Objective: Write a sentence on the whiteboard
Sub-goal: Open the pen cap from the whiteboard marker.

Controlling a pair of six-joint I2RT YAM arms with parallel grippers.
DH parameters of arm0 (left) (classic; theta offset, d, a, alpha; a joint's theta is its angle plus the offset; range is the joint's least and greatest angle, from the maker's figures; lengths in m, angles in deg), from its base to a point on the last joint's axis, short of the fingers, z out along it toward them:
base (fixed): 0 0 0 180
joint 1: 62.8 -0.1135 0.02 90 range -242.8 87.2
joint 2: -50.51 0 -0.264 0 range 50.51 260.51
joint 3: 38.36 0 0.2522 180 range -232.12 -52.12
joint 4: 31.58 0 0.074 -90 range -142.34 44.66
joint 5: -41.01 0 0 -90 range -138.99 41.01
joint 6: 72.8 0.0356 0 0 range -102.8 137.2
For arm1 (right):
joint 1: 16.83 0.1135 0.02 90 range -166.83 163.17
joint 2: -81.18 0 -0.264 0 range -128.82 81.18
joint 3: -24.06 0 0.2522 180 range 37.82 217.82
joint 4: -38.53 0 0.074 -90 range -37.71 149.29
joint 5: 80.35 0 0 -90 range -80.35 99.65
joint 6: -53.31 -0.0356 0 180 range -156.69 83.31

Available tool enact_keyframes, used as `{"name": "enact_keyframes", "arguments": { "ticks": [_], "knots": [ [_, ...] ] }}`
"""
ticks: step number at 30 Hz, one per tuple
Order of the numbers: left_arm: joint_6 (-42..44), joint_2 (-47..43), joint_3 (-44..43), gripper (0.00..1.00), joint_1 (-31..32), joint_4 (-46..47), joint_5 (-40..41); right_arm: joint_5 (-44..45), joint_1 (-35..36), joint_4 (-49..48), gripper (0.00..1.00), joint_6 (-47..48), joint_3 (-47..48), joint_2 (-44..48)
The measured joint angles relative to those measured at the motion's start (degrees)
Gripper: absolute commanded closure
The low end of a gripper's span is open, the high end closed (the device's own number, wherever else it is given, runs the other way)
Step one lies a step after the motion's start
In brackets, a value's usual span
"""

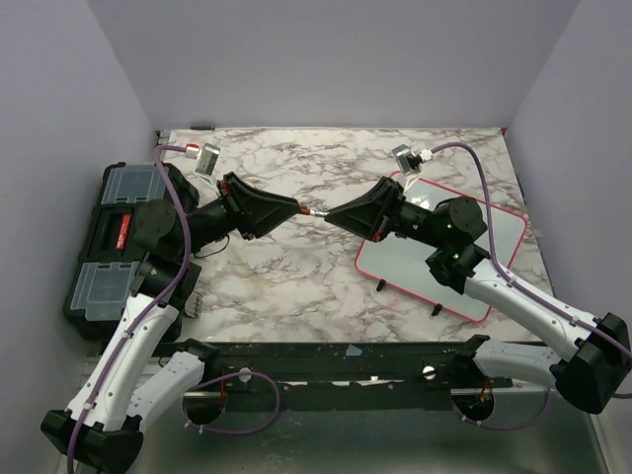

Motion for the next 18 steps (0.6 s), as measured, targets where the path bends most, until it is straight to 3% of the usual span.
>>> {"name": "enact_keyframes", "arguments": {
  "ticks": [4,18],
  "knots": [
    [-0.9,0.7,0.1,1.0,0.0,1.2,-0.3,0.0,0.0,0.0,0.99,0.1,0.0,0.0],
    [-0.1,0.7,-0.2,1.0,-1.0,-2.8,-0.1,0.4,-0.1,2.9,0.99,2.4,-0.2,0.4]
  ]
}}
